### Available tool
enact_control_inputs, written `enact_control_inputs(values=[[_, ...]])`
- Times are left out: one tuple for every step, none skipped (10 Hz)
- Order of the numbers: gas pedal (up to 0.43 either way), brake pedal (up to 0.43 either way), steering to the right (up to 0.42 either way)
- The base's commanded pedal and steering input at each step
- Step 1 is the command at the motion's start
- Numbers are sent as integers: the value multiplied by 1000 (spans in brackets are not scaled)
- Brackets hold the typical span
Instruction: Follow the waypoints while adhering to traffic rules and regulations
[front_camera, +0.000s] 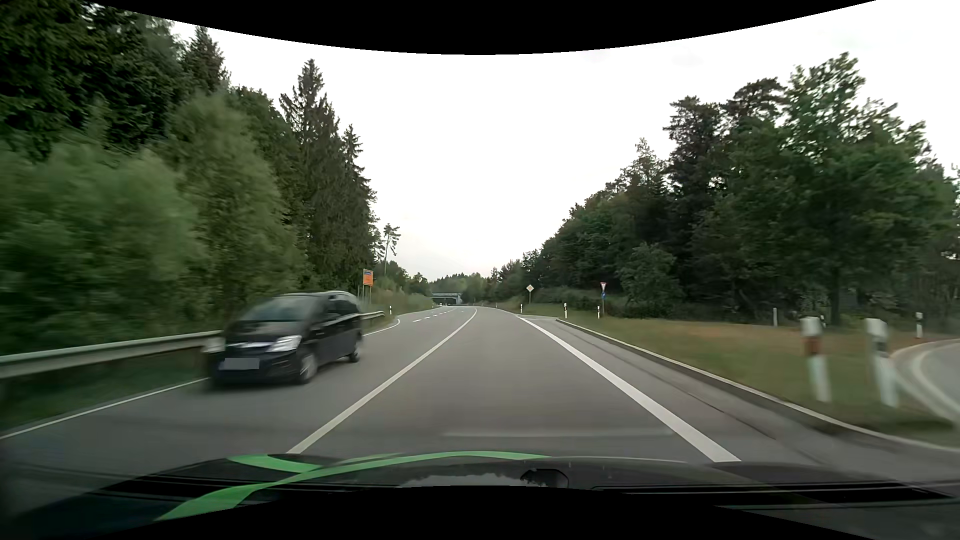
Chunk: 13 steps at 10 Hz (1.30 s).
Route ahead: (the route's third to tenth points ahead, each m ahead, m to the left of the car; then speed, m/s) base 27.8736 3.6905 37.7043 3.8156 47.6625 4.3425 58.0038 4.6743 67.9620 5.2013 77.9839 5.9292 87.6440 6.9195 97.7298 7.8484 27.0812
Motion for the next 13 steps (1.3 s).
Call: enact_control_inputs(values=[[280,0,-9],[280,0,-9],[280,0,-9],[280,0,-9],[268,0,-9],[260,0,-9],[260,0,-9],[260,0,-9],[260,0,-9],[260,0,-9],[268,0,-8],[280,0,-8],[299,0,-8]])
